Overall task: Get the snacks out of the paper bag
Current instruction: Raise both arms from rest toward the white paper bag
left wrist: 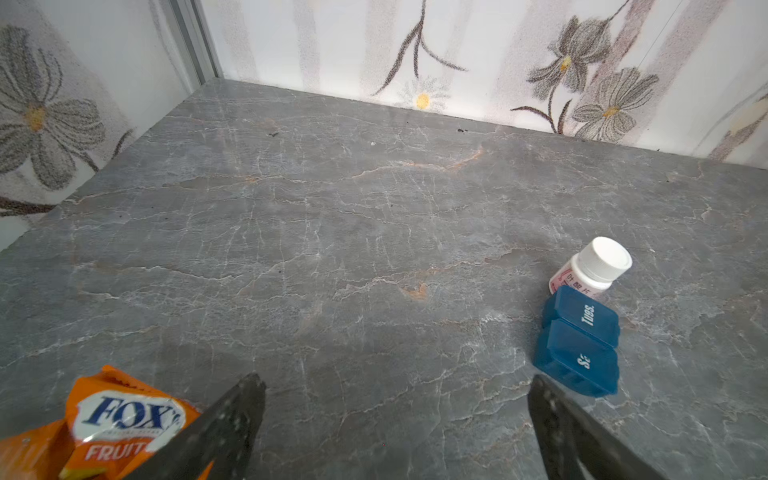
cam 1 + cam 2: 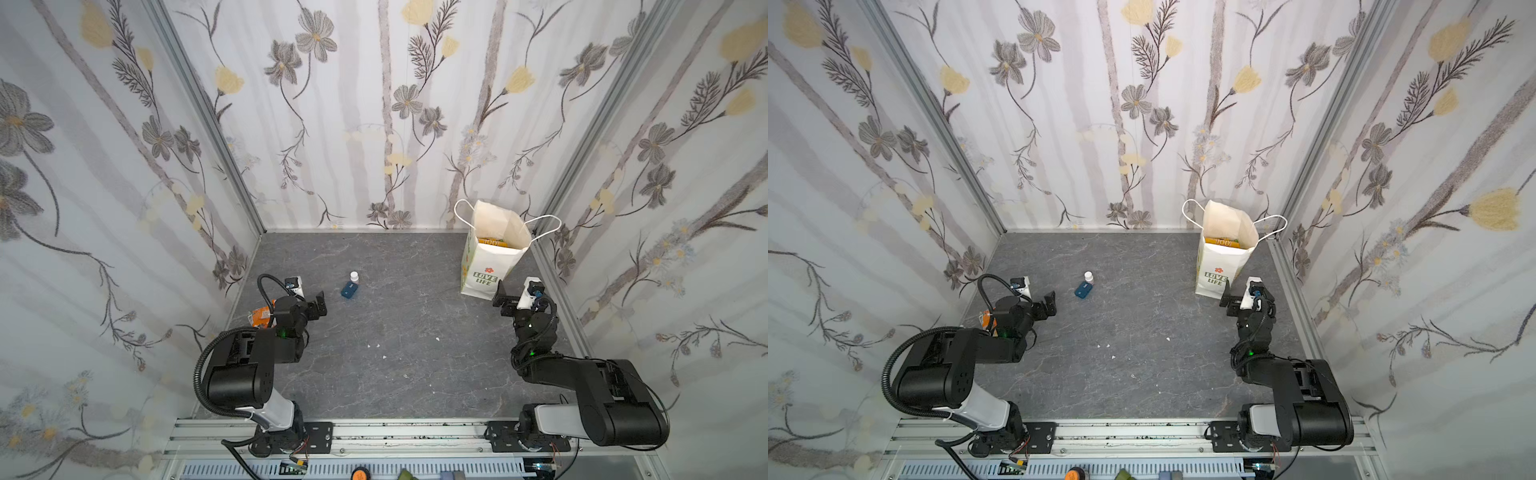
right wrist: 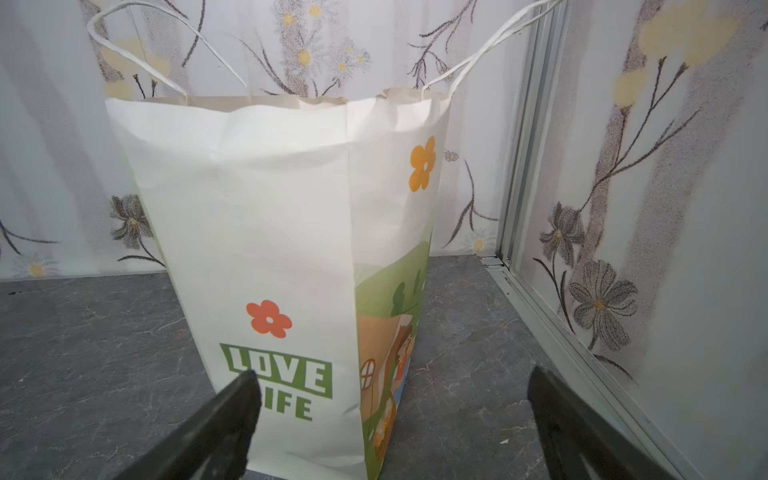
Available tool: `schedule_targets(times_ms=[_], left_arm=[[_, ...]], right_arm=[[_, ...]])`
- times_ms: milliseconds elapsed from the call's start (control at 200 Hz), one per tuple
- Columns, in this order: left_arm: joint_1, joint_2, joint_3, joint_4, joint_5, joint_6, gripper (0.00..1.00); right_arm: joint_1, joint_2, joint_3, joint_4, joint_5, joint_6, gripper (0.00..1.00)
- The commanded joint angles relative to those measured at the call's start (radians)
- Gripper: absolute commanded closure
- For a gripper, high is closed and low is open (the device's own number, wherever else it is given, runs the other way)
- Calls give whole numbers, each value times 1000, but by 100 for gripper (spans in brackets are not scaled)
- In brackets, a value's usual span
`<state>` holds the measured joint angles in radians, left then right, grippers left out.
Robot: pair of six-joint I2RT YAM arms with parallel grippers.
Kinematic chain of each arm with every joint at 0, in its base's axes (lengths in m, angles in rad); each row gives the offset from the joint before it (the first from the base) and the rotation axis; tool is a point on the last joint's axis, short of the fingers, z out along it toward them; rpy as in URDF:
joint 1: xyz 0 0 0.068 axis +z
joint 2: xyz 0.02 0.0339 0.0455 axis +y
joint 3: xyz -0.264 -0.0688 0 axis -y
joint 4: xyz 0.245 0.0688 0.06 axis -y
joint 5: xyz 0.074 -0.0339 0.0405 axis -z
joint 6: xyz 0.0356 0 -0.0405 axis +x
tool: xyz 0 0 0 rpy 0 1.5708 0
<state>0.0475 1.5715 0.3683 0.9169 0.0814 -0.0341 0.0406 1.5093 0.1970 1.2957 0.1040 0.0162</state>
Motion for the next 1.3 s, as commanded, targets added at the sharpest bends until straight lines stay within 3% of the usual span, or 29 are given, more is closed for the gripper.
schedule_targets(times_ms=[0, 674, 789, 879, 989, 1129, 1209, 1294], left_arm=[[2, 1, 7, 26, -2, -5, 0], [4, -1, -6, 49, 9, -5, 0], [-3, -31, -75, 153, -23, -7, 0], [-5, -118, -126, 171, -60, -16, 0], [-25, -387, -137, -50, -147, -53, 0], [-118, -781, 13, -576, -290, -246, 0], [-182, -847, 169, -827, -313, -444, 0], [-281, -797, 366, -1023, -289, -590, 0]], right_arm=[[0, 1, 4, 16, -4, -14, 0], [-3, -18, -6, 21, -30, -16, 0], [-1, -98, -6, -46, -21, -16, 0], [-1, -208, 32, -237, -8, 7, 0], [16, -355, 95, -482, -15, 49, 0], [69, -548, 210, -735, 3, 147, 4], [83, -582, 338, -899, 7, 250, 11], [85, -507, 620, -1196, 50, 316, 13]])
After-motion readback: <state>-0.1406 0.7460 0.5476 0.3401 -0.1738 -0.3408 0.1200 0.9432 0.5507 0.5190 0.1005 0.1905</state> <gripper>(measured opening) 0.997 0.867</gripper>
